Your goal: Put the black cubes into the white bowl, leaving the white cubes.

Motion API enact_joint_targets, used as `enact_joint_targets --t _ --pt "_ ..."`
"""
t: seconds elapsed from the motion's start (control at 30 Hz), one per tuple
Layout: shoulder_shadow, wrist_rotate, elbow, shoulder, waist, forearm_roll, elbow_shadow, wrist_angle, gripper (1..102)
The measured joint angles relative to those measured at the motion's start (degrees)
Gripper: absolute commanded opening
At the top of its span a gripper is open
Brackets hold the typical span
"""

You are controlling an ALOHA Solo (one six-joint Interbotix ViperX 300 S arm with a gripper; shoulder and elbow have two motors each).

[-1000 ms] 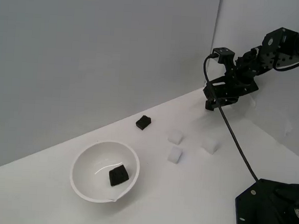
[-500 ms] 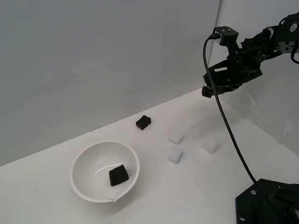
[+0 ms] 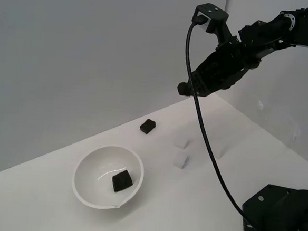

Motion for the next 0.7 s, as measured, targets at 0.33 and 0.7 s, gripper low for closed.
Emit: enact_joint_targets --t 0.33,0.7 --pt "2.37 -3.78 0.00 2.37 -17.49 -0.79 -0.09 -0.26 3" --pt "-2.55 -6.24 -1.58 -2.64 -29.88 -2.29 -1.67 -2.90 3"
